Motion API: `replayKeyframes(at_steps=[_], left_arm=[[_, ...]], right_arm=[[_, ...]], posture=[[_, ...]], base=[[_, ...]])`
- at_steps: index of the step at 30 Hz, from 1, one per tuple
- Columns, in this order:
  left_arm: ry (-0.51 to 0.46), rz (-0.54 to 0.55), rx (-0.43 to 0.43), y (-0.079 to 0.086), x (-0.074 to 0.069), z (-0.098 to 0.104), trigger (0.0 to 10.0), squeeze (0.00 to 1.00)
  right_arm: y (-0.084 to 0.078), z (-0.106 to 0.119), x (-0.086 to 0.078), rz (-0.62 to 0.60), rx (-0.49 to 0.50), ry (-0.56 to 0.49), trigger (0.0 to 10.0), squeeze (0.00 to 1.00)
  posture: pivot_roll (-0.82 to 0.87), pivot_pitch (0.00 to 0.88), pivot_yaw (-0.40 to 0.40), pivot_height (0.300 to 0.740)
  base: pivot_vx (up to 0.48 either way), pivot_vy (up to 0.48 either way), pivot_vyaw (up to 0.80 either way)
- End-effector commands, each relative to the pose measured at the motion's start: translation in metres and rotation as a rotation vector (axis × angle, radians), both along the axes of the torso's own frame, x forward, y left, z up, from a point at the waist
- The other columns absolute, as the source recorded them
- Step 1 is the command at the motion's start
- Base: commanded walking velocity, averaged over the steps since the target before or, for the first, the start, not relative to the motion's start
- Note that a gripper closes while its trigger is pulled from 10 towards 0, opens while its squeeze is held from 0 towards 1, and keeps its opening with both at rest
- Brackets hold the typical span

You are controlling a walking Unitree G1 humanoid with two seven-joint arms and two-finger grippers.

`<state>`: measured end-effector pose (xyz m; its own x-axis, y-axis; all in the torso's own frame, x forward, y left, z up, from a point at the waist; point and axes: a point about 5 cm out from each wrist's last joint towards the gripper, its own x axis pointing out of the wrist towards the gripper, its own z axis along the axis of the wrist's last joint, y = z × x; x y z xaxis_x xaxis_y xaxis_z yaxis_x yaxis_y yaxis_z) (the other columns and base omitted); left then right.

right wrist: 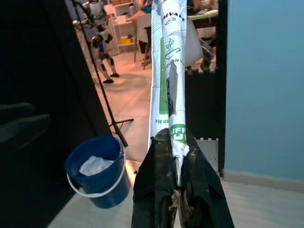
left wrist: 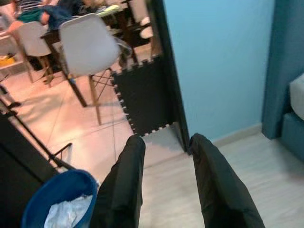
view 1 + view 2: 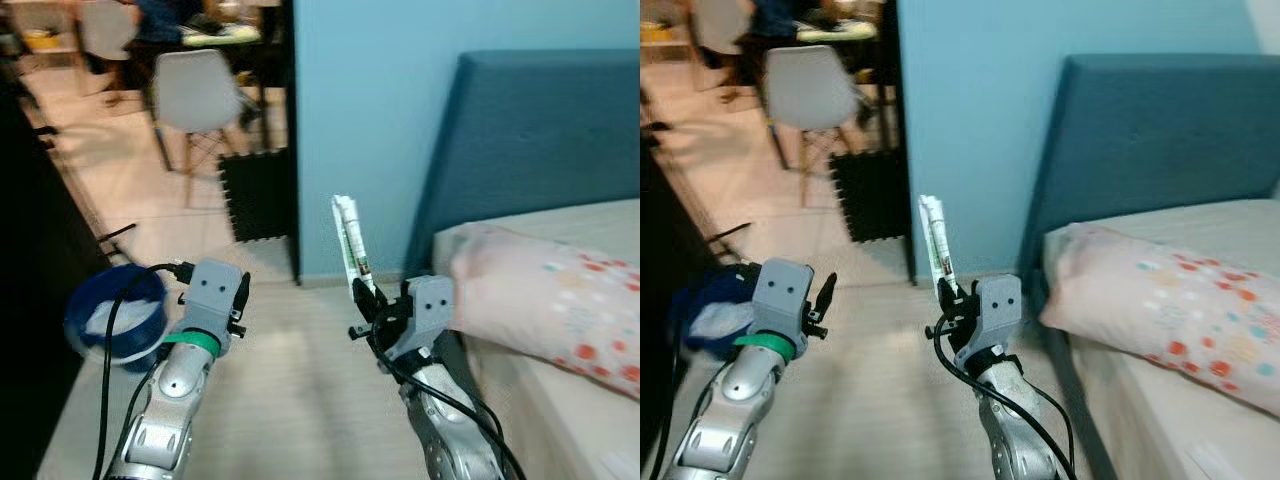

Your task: Clean up the room

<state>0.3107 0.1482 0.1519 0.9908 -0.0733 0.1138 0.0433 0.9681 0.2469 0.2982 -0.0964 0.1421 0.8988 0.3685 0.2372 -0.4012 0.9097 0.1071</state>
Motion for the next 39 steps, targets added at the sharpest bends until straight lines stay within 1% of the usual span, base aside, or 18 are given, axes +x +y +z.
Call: replayKeyframes(at_steps=[1,12,16,17,18,19,21,27,32,39], left_arm=[[0.022,0.001,0.008,-0.001,0.0,-0.005,10.0,0.0],[0.019,0.01,0.016,-0.001,0.002,-0.004,10.0,0.0],[0.021,0.02,0.026,0.0,0.003,-0.005,10.0,0.0],[0.024,0.029,0.033,0.0,0.004,-0.006,10.0,0.0],[0.024,0.035,0.037,0.0,0.006,-0.006,10.0,0.0],[0.024,0.035,0.037,0.0,0.006,-0.006,10.0,0.0],[0.022,0.037,0.039,0.0,0.007,-0.006,10.0,0.0],[0.017,0.036,0.039,-0.001,0.008,-0.004,10.0,0.0],[0.018,0.039,0.04,0.0,0.008,-0.005,10.0,0.0],[0.017,0.046,0.041,0.0,0.008,-0.006,10.0,0.0]], right_arm=[[-0.002,-0.003,-0.001,-0.006,0.006,0.015,10.0,0.32],[-0.001,-0.005,-0.002,0.0,0.006,0.021,10.0,0.33],[-0.002,-0.004,-0.002,0.0,0.008,0.019,10.0,0.32],[-0.002,-0.004,-0.002,-0.003,-0.005,0.015,10.0,0.28],[-0.003,-0.004,0.0,-0.028,-0.009,0.021,10.0,0.0],[-0.003,-0.004,0.0,-0.028,-0.009,0.021,10.0,0.0],[-0.006,-0.006,0.002,-0.065,-0.016,0.034,10.0,0.0],[-0.011,-0.006,0.004,-0.085,-0.017,0.036,10.0,0.0],[-0.011,-0.007,0.004,-0.084,-0.018,0.04,10.0,0.0],[-0.008,-0.006,0.003,-0.063,-0.012,0.033,10.0,0.0]], posture=[[-0.09,0.037,0.046,0.74],[-0.09,0.039,0.046,0.74],[-0.09,0.04,0.047,0.74],[-0.09,0.041,0.047,0.74],[-0.09,0.041,0.047,0.74],[-0.09,0.041,0.047,0.74],[-0.09,0.04,0.048,0.74],[-0.09,0.041,0.049,0.74],[-0.09,0.041,0.049,0.74],[-0.09,0.041,0.049,0.74]], base=[[0.0,0.0,0.71],[0.0,0.0,0.7],[0.45,0.0,0.69],[0.469,0.0,0.65],[0.469,0.0,0.0],[0.469,0.0,0.0],[0.469,0.0,0.0],[0.469,0.0,0.0],[0.469,0.0,0.0],[0.468,0.0,0.67]])
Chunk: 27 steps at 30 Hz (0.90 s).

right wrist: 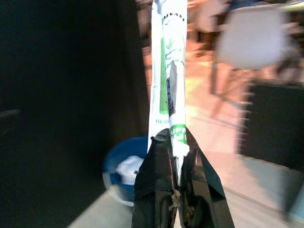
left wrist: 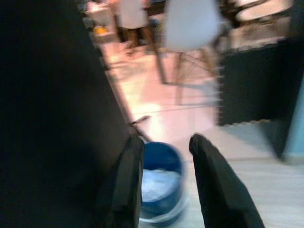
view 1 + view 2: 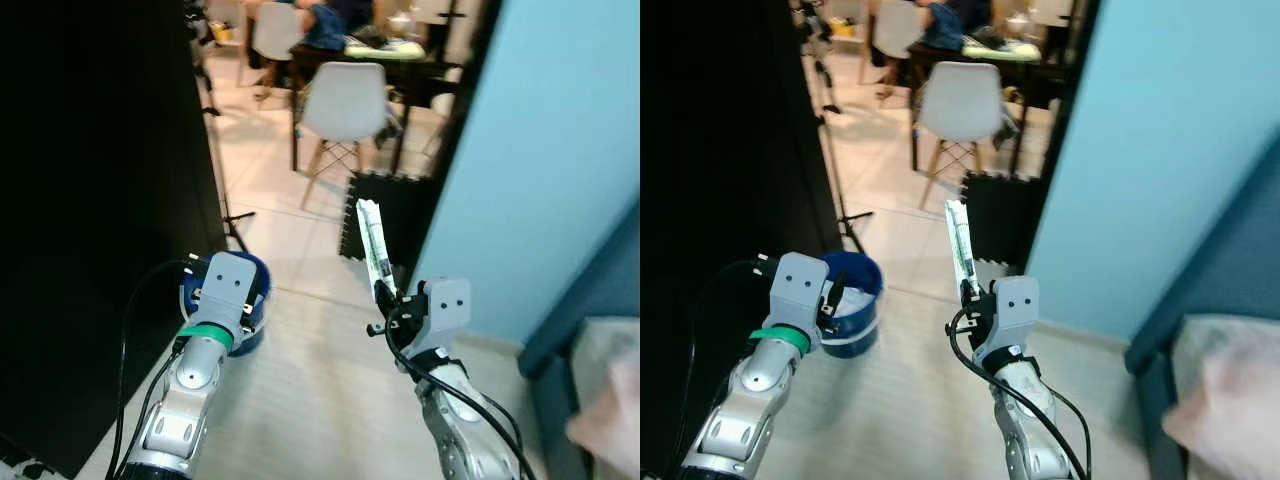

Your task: Clean up the room

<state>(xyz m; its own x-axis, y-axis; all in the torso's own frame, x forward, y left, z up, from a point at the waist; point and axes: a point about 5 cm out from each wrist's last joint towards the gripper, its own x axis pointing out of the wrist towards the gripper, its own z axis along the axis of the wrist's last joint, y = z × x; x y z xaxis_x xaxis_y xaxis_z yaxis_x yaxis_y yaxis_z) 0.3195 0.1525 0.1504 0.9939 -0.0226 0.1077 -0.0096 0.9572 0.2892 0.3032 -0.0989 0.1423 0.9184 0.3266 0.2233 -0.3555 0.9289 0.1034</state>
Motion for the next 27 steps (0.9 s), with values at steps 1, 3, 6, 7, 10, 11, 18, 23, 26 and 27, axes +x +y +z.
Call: replayKeyframes(at_steps=[1,3,6,7,10,11,18,23,26,27], left_arm=[[0.013,-0.01,-0.003,-0.005,0.0,-0.004,10.0,0.0],[0.015,-0.009,-0.002,-0.005,0.0,-0.005,10.0,0.0],[0.019,-0.009,-0.001,-0.004,0.0,-0.005,10.0,0.0],[0.019,-0.009,-0.001,-0.004,0.0,-0.005,10.0,0.0],[0.02,-0.01,0.0,-0.004,0.0,-0.006,10.0,0.0],[0.022,-0.012,0.0,-0.004,0.0,-0.006,10.0,0.0],[0.03,-0.028,-0.004,-0.003,0.002,-0.006,10.0,0.0],[0.032,-0.031,-0.004,-0.003,0.002,-0.006,10.0,0.0],[0.033,-0.035,-0.006,-0.003,0.003,-0.006,10.0,0.0],[0.033,-0.035,-0.006,-0.003,0.003,-0.006,10.0,0.0]], right_arm=[[-0.006,-0.006,-0.002,-0.014,-0.003,0.021,10.0,0.0],[-0.007,-0.007,-0.002,-0.027,0.005,0.025,10.0,0.0],[-0.014,-0.008,0.002,-0.097,0.031,0.045,10.0,0.0],[-0.014,-0.008,0.002,-0.097,0.031,0.045,10.0,0.0],[-0.019,-0.007,0.005,-0.133,0.037,0.048,10.0,0.0],[-0.025,-0.008,0.007,-0.174,0.025,0.053,10.0,0.0],[-0.043,-0.011,0.012,-0.3,-0.001,0.076,10.0,0.0],[-0.044,-0.012,0.013,-0.31,-0.006,0.082,10.0,0.0],[-0.044,-0.013,0.013,-0.313,-0.009,0.087,10.0,0.0],[-0.044,-0.013,0.013,-0.313,-0.009,0.087,10.0,0.0]], posture=[[-0.09,0.041,0.049,0.74],[-0.09,0.041,0.049,0.74],[-0.09,0.04,0.049,0.74],[-0.09,0.04,0.049,0.74],[-0.09,0.039,0.05,0.74],[-0.09,0.039,0.049,0.74],[-0.09,0.034,0.05,0.74],[-0.09,0.033,0.051,0.74],[-0.09,0.031,0.052,0.74],[-0.09,0.031,0.052,0.74]], base=[[0.465,0.0,0.74],[0.467,0.0,0.71],[0.465,0.0,0.0],[0.465,0.0,0.0],[0.467,0.0,0.0],[0.465,0.0,0.0],[0.465,0.0,-0.07],[0.465,0.0,-0.54],[0.465,0.0,-0.69],[0.465,0.0,-0.76]])
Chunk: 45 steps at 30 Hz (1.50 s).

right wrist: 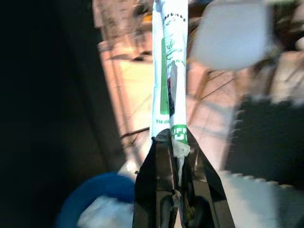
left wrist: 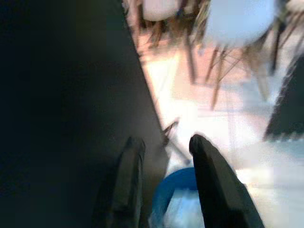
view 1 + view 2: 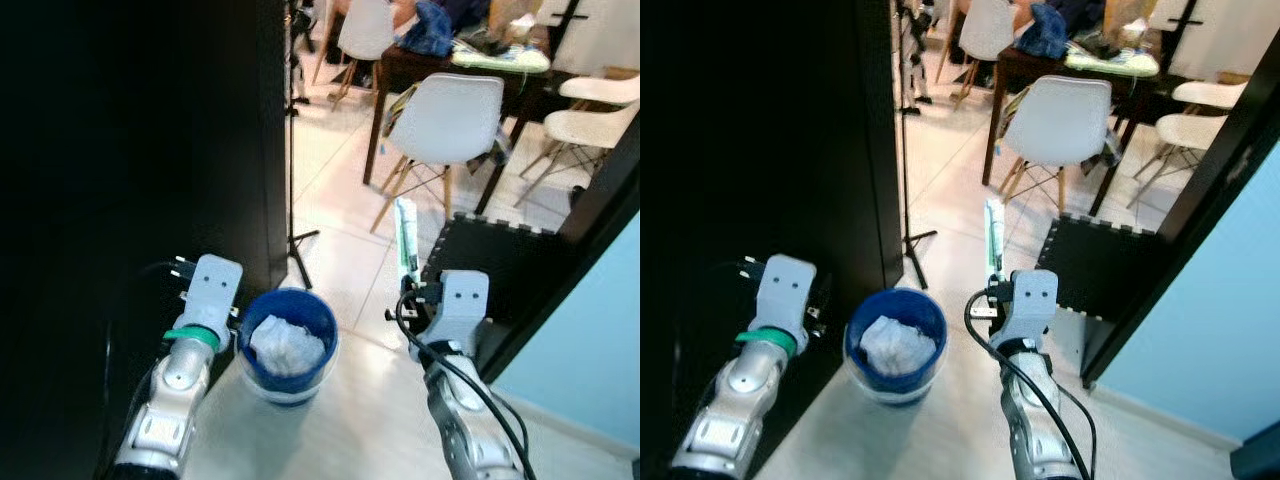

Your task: Clean up the room

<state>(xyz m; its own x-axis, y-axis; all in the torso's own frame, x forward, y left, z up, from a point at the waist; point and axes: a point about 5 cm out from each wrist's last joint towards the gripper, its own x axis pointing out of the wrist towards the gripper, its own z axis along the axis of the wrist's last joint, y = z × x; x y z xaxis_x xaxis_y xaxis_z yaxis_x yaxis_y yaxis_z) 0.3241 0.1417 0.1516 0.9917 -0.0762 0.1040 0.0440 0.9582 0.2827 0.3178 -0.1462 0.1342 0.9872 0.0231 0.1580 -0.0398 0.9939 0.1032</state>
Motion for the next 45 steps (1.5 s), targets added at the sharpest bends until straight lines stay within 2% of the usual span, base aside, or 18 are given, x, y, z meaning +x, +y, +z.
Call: replayKeyframes(at_steps=[1,7,17,20,22,26,33,36,40,42,43,45], left_arm=[[0.029,0.018,0.002,0.008,-0.002,-0.008,10.0,0.0],[0.028,0.018,0.002,0.008,-0.002,-0.007,10.0,0.0],[0.027,0.021,0.007,0.008,-0.003,-0.007,10.0,0.0],[0.027,0.021,0.007,0.008,-0.003,-0.007,10.0,0.0],[0.027,0.02,0.011,0.007,-0.003,-0.008,10.0,0.0],[0.029,0.019,0.012,0.007,-0.003,-0.008,10.0,0.0],[0.109,-0.072,0.027,0.003,-0.009,-0.02,10.0,0.0],[0.174,-0.187,0.085,0.001,-0.022,-0.031,10.0,0.0],[0.209,-0.243,0.125,0.004,-0.032,-0.038,10.0,0.0],[0.252,-0.319,0.187,0.01,-0.049,-0.045,10.0,0.0],[0.252,-0.319,0.187,0.01,-0.049,-0.045,10.0,0.0],[0.338,-0.402,0.195,0.019,-0.071,-0.052,10.0,0.0]], right_arm=[[0.004,-0.005,-0.001,0.003,0.009,0.019,10.0,0.0],[0.006,-0.005,-0.001,0.013,0.006,0.015,10.0,0.0],[0.021,-0.004,-0.003,0.124,0.012,0.001,10.0,0.0],[0.021,-0.004,-0.003,0.124,0.012,0.001,10.0,0.0],[0.03,0.0,-0.003,0.17,-0.012,-0.018,10.0,0.0],[0.031,0.001,-0.002,0.171,-0.026,-0.023,10.0,0.0],[0.036,-0.004,-0.002,0.198,-0.08,-0.003,10.0,0.0],[0.043,-0.014,-0.003,0.262,-0.149,0.038,10.0,0.0],[0.049,-0.021,-0.003,0.32,-0.183,0.069,10.0,0.0],[0.058,-0.028,-0.002,0.408,-0.223,0.094,10.0,0.0],[0.058,-0.028,-0.002,0.408,-0.223,0.094,10.0,0.0],[0.064,-0.034,0.004,0.445,-0.239,0.126,10.0,0.0]], posture=[[-0.09,0.03,0.052,0.74],[-0.09,0.031,0.053,0.74],[-0.08,0.037,0.054,0.74],[-0.08,0.037,0.054,0.74],[-0.08,0.038,0.053,0.74],[-0.08,0.039,0.053,0.74],[-0.07,0.053,0.055,0.74],[-0.06,0.073,0.054,0.74],[-0.05,0.094,0.052,0.74],[-0.03,0.11,0.048,0.74],[-0.03,0.11,0.048,0.74],[0.01,0.154,0.039,0.74]], base=[[0.465,0.0,0.0],[0.464,0.0,0.0],[0.465,0.0,0.0],[0.461,0.0,0.0],[0.463,0.0,0.0],[0.464,0.0,0.0],[0.101,0.0,0.0],[0.0,0.0,0.0],[0.0,0.0,0.0],[0.0,0.0,0.0],[0.0,0.0,0.0],[0.0,0.0,0.0]])
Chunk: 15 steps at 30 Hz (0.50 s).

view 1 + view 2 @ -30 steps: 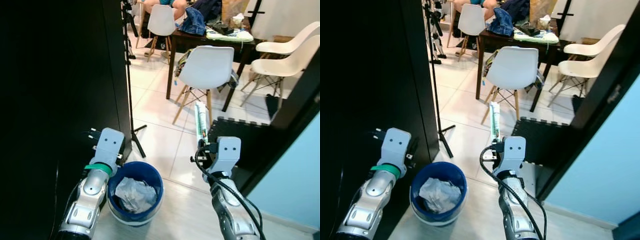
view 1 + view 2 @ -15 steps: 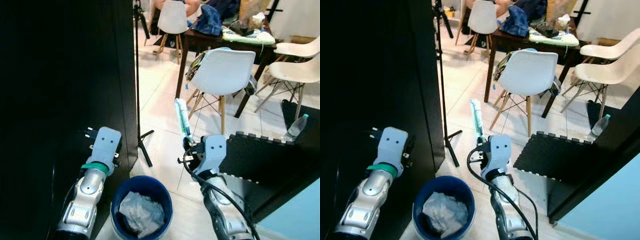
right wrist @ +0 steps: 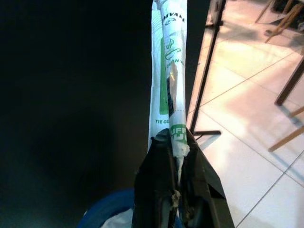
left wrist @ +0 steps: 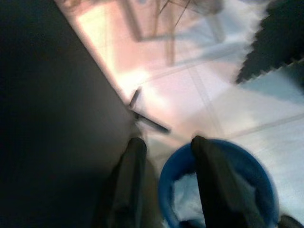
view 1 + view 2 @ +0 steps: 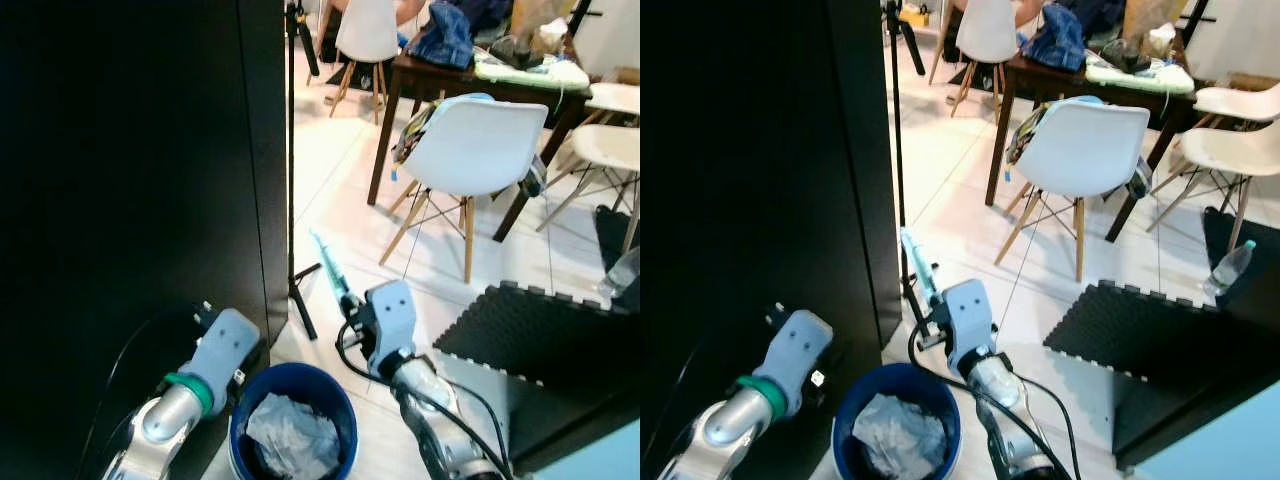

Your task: Clean up the room

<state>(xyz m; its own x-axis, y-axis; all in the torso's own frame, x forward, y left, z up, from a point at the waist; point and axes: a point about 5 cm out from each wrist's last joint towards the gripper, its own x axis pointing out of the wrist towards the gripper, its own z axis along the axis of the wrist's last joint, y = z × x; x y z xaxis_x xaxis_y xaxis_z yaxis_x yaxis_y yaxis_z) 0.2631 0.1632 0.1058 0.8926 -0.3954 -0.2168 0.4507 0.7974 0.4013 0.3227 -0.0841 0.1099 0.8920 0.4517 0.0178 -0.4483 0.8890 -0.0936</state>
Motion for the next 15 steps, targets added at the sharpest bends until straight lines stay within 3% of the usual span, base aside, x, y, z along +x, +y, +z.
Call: replayKeyframes(at_steps=[1,5,12,15], left_arm=[[0.103,-0.051,-0.031,0.002,-0.019,-0.008,10.0,0.0],[0.14,-0.03,-0.061,0.007,-0.03,-0.008,10.0,0.0],[0.171,0.016,-0.107,0.005,-0.057,-0.002,10.0,0.0],[0.184,0.026,-0.116,0.004,-0.066,0.001,10.0,0.0]], right_arm=[[0.005,-0.015,0.003,0.017,-0.025,0.062,10.0,0.0],[0.009,-0.021,0.007,0.02,-0.023,0.096,10.0,0.0],[0.021,-0.049,0.005,0.025,-0.015,0.26,10.0,0.0],[0.024,-0.055,0.003,0.015,0.042,0.307,10.0,0.05]], posture=[[0.02,0.169,0.038,0.74],[0.05,0.196,0.039,0.74],[0.13,0.294,0.04,0.74],[0.15,0.312,0.042,0.74]], base=[[0.0,0.0,0.0],[0.0,0.0,0.0],[0.0,0.0,0.0],[0.0,0.0,0.0]])
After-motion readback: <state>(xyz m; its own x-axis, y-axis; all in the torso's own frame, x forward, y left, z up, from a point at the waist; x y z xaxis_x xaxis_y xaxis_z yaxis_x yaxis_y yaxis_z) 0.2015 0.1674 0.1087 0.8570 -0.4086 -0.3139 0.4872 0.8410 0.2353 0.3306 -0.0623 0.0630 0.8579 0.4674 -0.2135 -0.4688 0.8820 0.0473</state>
